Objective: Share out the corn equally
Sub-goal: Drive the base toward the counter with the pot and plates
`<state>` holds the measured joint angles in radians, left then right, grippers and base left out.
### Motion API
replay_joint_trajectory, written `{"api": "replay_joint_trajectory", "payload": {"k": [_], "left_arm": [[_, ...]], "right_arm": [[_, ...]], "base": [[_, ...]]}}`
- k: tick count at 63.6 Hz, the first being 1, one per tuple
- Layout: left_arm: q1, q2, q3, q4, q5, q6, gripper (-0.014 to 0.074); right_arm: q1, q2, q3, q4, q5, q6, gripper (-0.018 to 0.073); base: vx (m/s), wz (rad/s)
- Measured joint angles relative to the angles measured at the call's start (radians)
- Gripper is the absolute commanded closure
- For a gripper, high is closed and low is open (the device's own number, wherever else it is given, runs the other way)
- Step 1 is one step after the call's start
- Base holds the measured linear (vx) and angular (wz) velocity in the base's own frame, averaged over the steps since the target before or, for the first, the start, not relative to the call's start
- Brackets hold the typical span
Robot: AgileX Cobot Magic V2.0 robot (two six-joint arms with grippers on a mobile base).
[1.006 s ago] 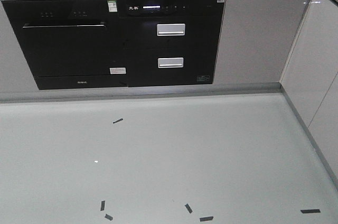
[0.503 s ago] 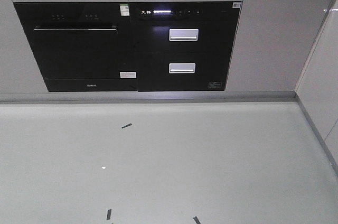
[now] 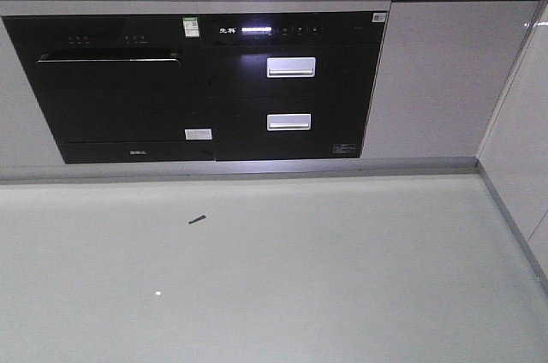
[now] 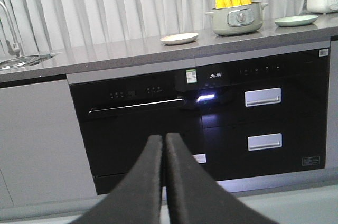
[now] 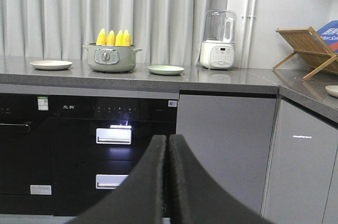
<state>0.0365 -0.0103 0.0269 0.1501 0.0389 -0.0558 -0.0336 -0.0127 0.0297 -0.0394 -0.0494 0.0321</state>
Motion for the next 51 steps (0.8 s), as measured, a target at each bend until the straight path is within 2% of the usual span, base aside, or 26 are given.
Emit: {"api": "replay_joint_trajectory", "payload": {"k": [51], "left_arm": [[0.000,0.000,0.000,0.000,0.000,0.000,0.0603]], "right_arm": [[0.000,0.000,0.000,0.000,0.000,0.000,0.0564]], "base": [[0.16,-0.03]]}}
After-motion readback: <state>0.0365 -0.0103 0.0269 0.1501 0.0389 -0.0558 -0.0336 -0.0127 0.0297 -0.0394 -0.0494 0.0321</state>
